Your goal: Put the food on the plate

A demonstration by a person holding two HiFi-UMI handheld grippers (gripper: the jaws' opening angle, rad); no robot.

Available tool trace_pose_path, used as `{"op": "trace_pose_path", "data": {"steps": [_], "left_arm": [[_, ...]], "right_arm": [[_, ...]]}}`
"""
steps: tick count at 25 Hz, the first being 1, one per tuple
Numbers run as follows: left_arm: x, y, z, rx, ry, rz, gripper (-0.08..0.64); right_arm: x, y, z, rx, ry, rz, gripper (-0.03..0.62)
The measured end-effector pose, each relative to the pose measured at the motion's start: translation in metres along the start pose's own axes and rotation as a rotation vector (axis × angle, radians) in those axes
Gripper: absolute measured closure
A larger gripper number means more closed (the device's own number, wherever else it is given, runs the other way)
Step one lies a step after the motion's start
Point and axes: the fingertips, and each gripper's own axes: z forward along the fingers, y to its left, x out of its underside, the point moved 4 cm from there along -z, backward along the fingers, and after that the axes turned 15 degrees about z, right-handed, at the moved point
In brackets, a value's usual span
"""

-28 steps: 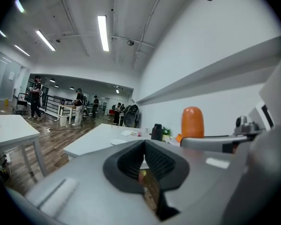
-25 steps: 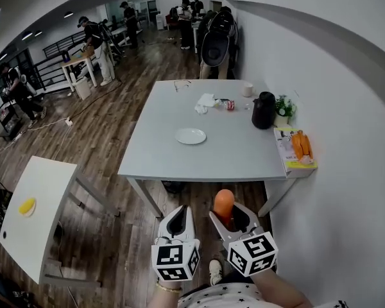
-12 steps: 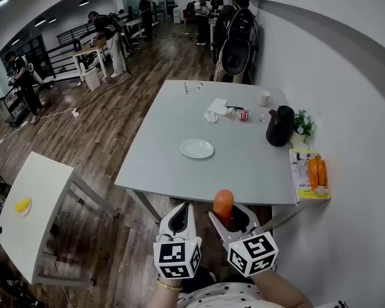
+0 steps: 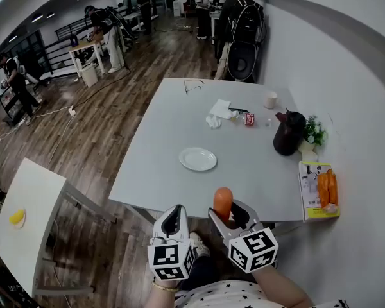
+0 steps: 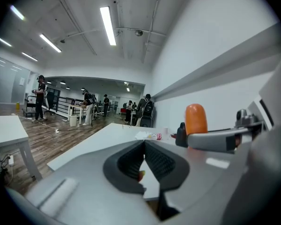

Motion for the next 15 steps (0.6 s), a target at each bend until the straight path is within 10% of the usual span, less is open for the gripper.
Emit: {"op": "trace_pose_path", "data": {"steps": [15], "left_arm": [[0.002,0.096,0.145,0.027,0.031,0.020,0.552]], "right_arm": [[-0.028,-0.074,0.192,-0.004,0.291,-0.195,0.373]]}}
